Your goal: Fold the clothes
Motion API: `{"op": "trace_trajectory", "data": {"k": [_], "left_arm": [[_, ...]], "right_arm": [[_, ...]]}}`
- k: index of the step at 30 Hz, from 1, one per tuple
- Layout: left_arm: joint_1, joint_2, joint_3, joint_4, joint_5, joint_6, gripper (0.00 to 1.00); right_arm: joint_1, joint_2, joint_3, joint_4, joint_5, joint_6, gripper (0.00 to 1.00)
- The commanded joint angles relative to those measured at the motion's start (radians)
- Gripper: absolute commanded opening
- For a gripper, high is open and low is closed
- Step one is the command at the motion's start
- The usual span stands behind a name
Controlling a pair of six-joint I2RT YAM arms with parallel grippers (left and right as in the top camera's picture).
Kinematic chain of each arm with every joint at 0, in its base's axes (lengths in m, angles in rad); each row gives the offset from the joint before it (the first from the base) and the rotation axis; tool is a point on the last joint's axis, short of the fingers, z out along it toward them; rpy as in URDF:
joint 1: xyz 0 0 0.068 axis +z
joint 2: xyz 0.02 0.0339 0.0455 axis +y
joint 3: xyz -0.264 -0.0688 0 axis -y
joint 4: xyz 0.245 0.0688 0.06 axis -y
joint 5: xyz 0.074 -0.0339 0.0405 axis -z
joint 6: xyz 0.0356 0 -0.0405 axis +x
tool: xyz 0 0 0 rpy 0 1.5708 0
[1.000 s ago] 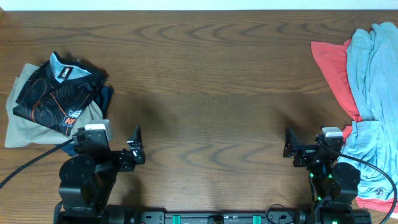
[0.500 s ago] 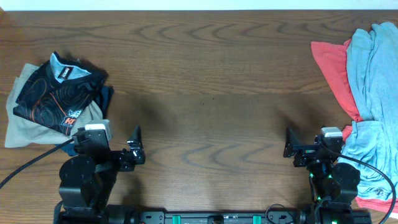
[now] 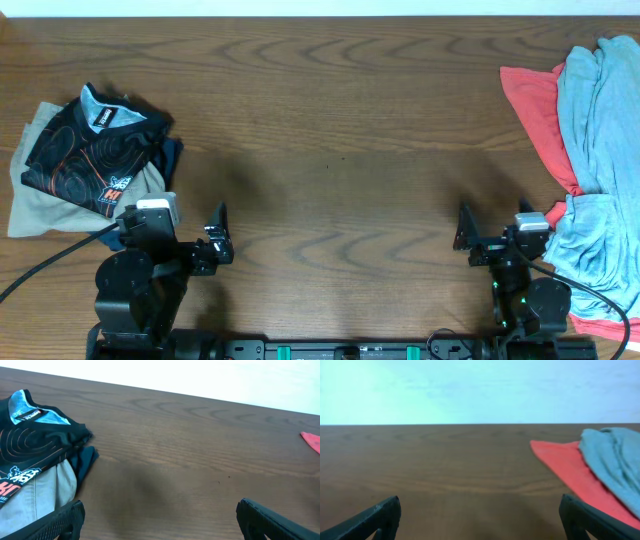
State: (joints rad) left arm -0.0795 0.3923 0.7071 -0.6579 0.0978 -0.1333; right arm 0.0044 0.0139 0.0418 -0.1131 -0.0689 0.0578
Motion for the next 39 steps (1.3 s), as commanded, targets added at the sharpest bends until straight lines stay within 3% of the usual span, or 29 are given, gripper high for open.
{"op": "trace_trajectory", "data": {"k": [1, 11, 39], "left_arm": [[-0.002, 0.0, -0.002, 0.0, -0.011, 0.009, 0.98], [-0.002, 0.0, -0.002, 0.0, -0.011, 0.009, 0.98], [-0.002, 0.0, -0.002, 0.0, -0.011, 0.009, 0.98]], "right_arm": [[0.012, -0.009, -0.033, 0.047, 0.055, -0.015, 0.99], [0.009, -0.009, -0.037, 0.037, 0.061, -0.112, 0.99], [0.009, -0.009, -0.037, 0.039, 0.058, -0.089, 0.99]]}}
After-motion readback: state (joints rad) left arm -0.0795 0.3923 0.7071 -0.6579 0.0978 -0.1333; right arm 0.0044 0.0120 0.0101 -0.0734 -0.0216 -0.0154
